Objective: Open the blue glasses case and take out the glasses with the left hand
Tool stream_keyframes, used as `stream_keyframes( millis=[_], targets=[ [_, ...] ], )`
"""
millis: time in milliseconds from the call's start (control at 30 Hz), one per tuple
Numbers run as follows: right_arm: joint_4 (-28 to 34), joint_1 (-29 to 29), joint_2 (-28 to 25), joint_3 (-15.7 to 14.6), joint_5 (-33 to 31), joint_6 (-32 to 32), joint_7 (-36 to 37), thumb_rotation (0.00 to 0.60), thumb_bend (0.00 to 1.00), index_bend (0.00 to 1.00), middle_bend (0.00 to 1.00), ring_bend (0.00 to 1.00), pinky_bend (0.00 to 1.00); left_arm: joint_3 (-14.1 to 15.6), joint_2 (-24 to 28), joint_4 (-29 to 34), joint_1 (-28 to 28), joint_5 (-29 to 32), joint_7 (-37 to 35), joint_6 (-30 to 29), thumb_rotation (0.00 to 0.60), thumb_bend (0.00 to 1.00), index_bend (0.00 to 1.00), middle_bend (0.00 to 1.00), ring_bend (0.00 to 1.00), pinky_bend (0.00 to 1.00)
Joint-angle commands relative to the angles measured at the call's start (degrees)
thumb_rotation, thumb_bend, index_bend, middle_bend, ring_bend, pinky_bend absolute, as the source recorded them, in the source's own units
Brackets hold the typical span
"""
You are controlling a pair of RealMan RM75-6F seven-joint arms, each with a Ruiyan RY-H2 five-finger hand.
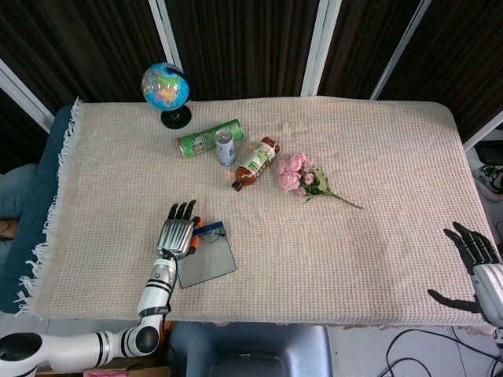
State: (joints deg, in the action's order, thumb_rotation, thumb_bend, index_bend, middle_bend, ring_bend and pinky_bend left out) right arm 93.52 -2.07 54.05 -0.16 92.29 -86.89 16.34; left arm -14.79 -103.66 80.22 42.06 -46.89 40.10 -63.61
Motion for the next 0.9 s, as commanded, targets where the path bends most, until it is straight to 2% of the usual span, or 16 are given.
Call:
stream_keyframes(
  millis=[33, 533, 900],
  targets=[
    [0.01, 0.0, 0.0, 0.01, -0.04, 0.0, -0.02, 0.6, 0.06, 0.0, 0.0, 0.0, 0.0, 0.14, 0.0, -0.06, 0.1, -0.07, -0.19, -0.04, 0.6, 0.46, 0.41, 0.0, 0.0, 0.0],
    [0.06, 0.1, -0.01, -0.04, 0.03, -0.17, -0.17, 0.6, 0.06, 0.0, 0.0, 0.0, 0.0, 0.26, 0.15, 0.31, 0.27, -1.64, -3.52, -0.24, 0.6, 0.45, 0.45, 0.0, 0.0, 0.0],
    [0.09, 0.17, 0.07, -0.08, 0.12, -0.3, -0.45, 0.6, 0.06, 0.0, 0.0, 0.0, 0.0, 0.35, -0.66, -1.81, -0.63, -4.66, -9.39, -0.57, 0.6, 0.45, 0.51, 0.0, 0.0, 0.0]
  ],
)
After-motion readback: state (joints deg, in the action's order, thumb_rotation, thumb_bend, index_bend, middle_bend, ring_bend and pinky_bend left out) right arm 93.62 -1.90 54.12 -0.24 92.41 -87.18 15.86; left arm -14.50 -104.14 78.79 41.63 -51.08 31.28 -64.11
